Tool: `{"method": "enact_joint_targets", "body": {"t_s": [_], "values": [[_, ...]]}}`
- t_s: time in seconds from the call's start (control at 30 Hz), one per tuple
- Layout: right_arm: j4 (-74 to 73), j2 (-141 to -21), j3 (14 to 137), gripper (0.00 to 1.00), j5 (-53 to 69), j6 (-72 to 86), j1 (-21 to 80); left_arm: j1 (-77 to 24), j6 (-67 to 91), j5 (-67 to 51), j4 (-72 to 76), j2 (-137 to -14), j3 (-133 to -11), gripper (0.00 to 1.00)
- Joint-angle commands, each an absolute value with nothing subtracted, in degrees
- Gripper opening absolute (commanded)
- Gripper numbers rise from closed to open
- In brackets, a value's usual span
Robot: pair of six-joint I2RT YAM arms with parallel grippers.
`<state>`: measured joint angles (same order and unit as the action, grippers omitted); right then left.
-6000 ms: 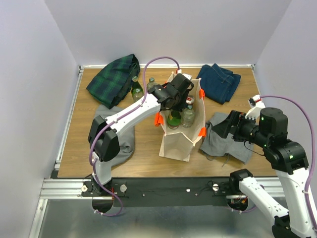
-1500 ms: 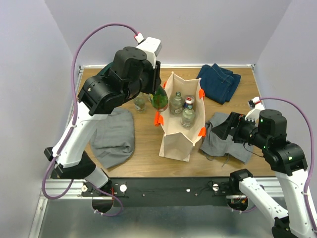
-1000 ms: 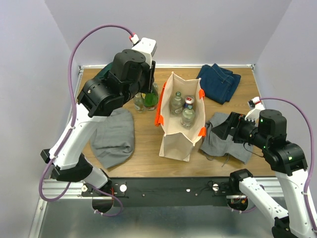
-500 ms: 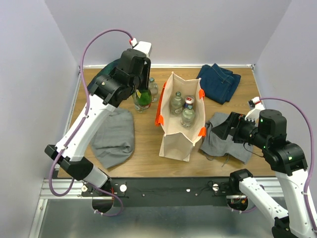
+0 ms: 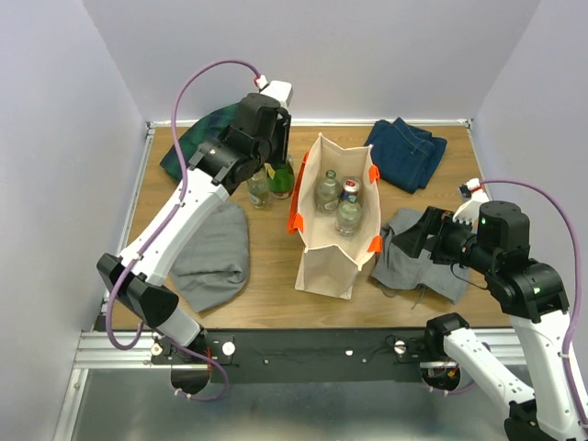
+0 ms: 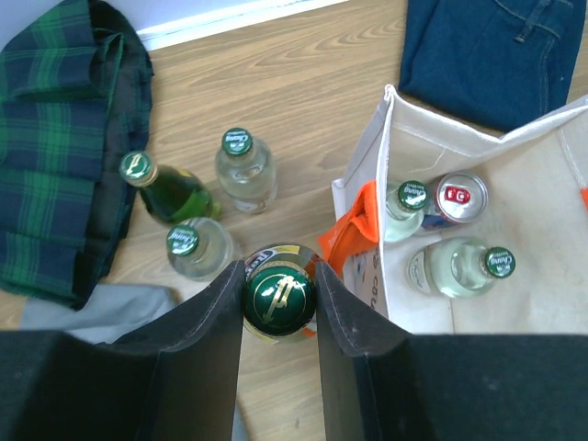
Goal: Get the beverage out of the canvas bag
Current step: Place the drink at the center of the board.
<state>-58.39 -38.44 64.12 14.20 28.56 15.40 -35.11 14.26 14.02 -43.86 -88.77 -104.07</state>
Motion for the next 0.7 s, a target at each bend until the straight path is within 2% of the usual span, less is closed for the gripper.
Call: {"method": "enact_joint_targets", "body": {"t_s": [0.0,0.67], "values": [[-58.0,-38.7,64.2,0.96,13.1,29.3,15.6,-34.5,13.5,12.4,-31.0,-88.9,-101.8,0.0],[-58.2,-40.9,65.8,0.96,11.8,29.9,15.6,-32.3,11.6,12.6,-18.7,-96.7,-94.7,0.0]]}}
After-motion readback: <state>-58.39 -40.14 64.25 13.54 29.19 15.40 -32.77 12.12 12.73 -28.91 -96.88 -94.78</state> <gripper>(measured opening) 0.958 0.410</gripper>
